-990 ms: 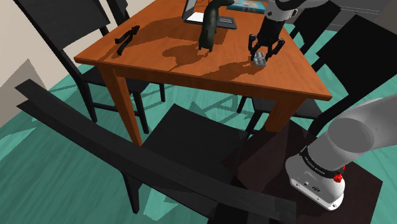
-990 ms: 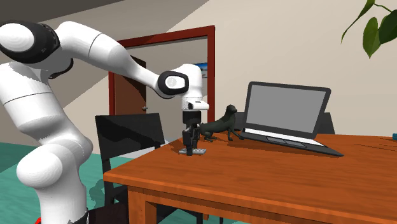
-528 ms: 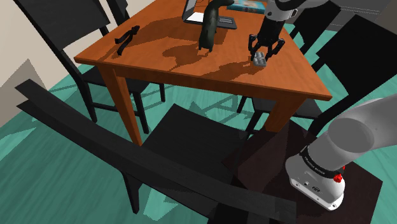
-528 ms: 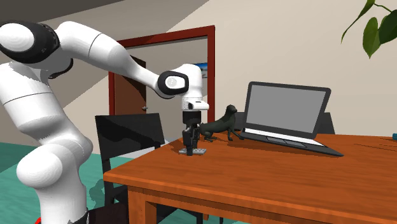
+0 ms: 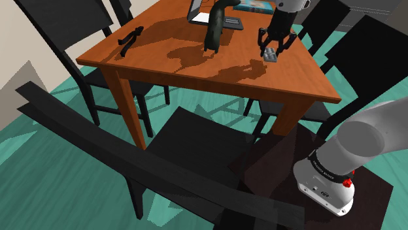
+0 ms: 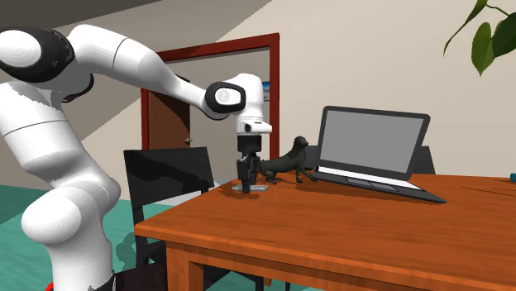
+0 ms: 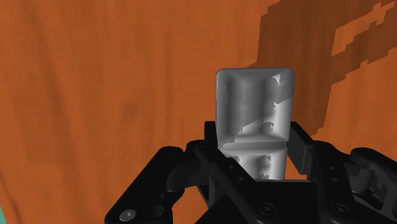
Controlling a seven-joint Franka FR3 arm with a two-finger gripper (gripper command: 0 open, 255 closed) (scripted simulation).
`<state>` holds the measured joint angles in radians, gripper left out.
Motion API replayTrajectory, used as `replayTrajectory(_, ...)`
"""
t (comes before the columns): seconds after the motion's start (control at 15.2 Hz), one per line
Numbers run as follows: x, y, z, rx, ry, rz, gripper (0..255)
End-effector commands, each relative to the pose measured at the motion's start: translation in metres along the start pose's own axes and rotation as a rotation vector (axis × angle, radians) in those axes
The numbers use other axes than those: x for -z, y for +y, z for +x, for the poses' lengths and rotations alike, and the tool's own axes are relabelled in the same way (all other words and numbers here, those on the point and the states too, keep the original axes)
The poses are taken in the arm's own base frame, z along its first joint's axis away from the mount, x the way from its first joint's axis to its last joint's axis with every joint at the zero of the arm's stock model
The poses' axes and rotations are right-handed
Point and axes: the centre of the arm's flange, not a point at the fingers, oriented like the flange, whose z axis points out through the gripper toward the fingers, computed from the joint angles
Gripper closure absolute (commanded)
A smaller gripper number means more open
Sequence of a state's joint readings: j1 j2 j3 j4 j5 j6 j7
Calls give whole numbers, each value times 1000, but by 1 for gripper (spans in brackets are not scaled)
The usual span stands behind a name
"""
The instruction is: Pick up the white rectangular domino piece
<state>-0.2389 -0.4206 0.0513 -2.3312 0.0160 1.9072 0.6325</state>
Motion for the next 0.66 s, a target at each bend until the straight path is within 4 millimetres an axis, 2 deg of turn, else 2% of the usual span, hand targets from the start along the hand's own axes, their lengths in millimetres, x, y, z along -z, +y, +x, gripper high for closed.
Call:
replayTrajectory(0.0, 11, 0, -1, 0, 0, 0, 255)
replayTrajectory(0.46, 48, 1, -1, 0, 0, 0, 255)
replayTrajectory(0.59, 49, 1, -1, 0, 0, 0, 255)
